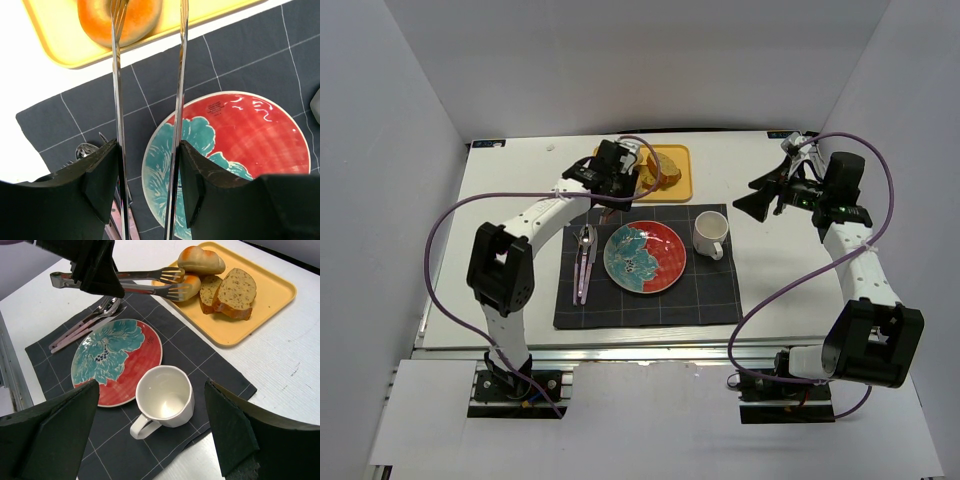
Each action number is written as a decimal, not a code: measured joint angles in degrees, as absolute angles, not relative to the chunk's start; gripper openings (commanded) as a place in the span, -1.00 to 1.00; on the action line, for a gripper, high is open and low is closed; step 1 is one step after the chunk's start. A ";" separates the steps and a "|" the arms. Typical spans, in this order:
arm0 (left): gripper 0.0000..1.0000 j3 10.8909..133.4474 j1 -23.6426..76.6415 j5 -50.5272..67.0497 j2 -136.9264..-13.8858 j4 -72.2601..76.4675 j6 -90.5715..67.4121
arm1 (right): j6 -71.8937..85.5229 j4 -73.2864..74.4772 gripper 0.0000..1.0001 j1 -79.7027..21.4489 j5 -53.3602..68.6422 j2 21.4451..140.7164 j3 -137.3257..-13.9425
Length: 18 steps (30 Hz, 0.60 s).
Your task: Place the bread
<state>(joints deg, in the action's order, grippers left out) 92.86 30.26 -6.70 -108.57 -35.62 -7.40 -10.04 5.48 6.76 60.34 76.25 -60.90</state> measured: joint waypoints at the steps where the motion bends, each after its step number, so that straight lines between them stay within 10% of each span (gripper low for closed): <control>1: 0.18 92.86 30.52 -6.87 -108.66 -35.66 -7.25 | -9.98 5.32 0.79 6.85 60.40 76.23 -60.84; 18: -0.02 94.26 34.30 -17.67 -111.98 -38.59 -3.97 | -8.93 4.08 0.79 7.66 61.32 76.23 -59.29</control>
<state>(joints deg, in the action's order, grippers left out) 94.26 34.30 -17.67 -111.98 -38.59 -3.97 -8.93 4.08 7.66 61.32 76.23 -59.29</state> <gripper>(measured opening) 0.534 0.895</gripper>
